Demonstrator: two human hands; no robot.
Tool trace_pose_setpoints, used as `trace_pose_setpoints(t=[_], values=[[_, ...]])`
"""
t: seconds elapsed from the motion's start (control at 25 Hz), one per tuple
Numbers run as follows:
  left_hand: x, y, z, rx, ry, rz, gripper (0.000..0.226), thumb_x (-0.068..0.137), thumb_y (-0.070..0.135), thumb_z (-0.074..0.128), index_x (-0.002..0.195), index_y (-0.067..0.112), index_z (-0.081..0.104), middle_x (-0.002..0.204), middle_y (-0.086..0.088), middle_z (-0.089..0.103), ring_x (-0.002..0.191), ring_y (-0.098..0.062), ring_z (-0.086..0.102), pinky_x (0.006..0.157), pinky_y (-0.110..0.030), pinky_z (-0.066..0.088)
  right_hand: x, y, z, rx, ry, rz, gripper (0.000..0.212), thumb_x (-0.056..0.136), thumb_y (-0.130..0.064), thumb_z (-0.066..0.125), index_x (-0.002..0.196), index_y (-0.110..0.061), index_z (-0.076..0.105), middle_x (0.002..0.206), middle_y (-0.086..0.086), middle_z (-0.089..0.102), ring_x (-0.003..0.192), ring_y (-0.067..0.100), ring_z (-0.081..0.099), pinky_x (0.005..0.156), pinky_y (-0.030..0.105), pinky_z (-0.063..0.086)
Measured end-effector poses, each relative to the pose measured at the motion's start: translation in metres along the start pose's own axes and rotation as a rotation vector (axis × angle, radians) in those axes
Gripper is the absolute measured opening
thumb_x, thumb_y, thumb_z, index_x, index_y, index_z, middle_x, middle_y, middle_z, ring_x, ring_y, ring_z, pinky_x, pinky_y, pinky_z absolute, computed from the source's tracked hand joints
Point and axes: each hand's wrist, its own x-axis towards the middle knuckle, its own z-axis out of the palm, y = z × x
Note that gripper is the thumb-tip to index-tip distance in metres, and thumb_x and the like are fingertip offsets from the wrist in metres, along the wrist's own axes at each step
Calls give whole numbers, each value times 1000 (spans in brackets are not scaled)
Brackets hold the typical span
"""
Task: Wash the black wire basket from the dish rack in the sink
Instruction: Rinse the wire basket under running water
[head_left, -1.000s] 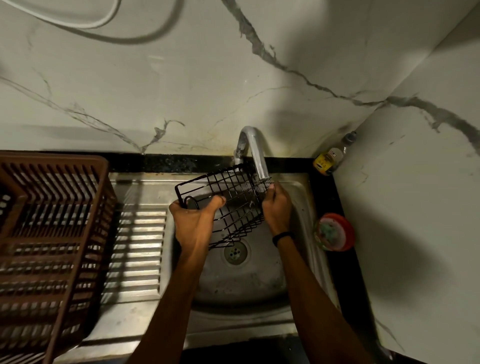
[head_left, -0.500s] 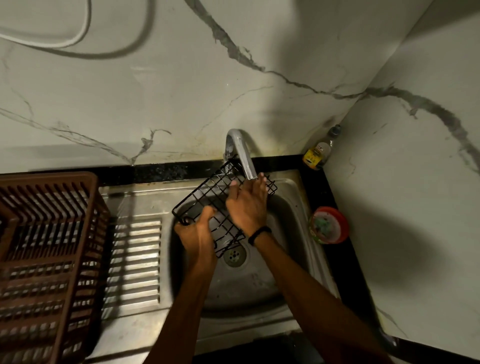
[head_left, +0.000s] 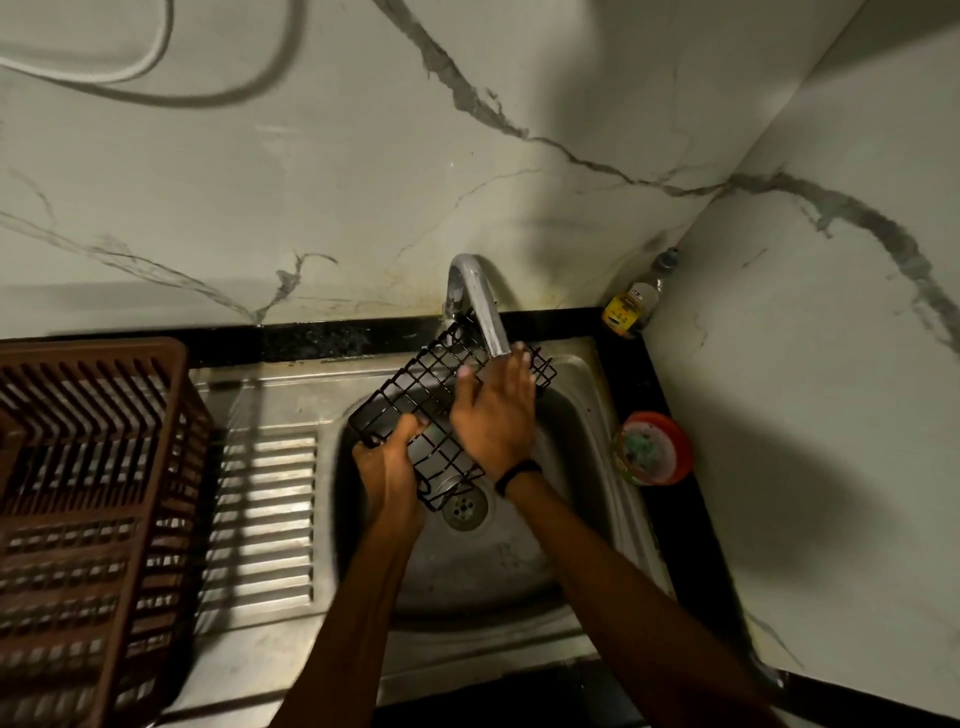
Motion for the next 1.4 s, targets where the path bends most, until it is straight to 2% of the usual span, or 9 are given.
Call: trace_pose_setpoints(t=[0.08,0.2,0.32,0.44,0.6,0.8,1.0,1.2,1.4], values=[[-2,0,-3,17,-1,23,46,69,47,72,108,22,68,99,0,75,95,-22,69,87,-48,58,17,-4,-9,1,5,234,73,102,-53,16,155,-6,-2,163,17,-5,150,29,-7,123,45,0],[-1,3,-7,10,-32,-14,33,79,43,66,97,15,69,82,1,71,74,-18,65,60,-29,54,-23,-15,7,-37,37,-89,77,100,-59,13,156,-7,2,161,10,-6,150,26,-9,122,43,-4],[6,-5,-12,-2,-12,45,69,57,56,68,112,15,70,100,-1,72,98,-33,67,87,-51,54,3,10,4,-21,34,-30,71,101,-54,17,156,-11,4,163,11,-4,151,26,-5,123,44,-2],[2,-8,-16,34,1,45,51,64,51,70,103,18,70,89,2,74,87,-23,69,79,-43,55,23,17,-5,-3,78,186,70,102,-51,20,156,-9,6,163,18,1,151,29,-1,123,48,3],[8,-8,-21,13,-53,-19,46,67,50,67,97,16,69,69,7,60,64,-14,52,56,-27,39,-45,6,14,63,68,-282,68,100,-52,18,156,-12,12,163,6,-1,151,19,-7,122,39,-5],[-4,-20,-37,-68,-92,-48,28,102,29,47,82,15,61,46,7,49,39,-7,43,38,-19,34,-41,34,18,653,239,260,93,82,-75,47,155,-27,13,162,3,16,149,22,16,120,47,19],[-4,-42,-51,-159,-187,-203,30,94,31,53,67,19,50,48,5,39,47,-13,37,51,-27,34,-43,35,9,1228,49,552,101,58,-77,73,143,-40,33,149,-4,42,130,20,47,107,55,41],[-15,-58,-74,-190,-255,-325,6,79,22,57,75,17,56,70,-6,57,69,-23,55,69,-37,43,-41,53,-7,1105,-99,302,59,76,-41,81,128,-44,53,122,-18,64,114,4,59,101,47,46],[-15,-62,-79,195,-239,-262,14,87,16,59,94,6,63,85,-12,70,94,-41,62,85,-44,51,-24,48,-26,837,-237,88,77,71,-32,86,135,-44,45,123,-13,64,114,5,60,100,41,50]])
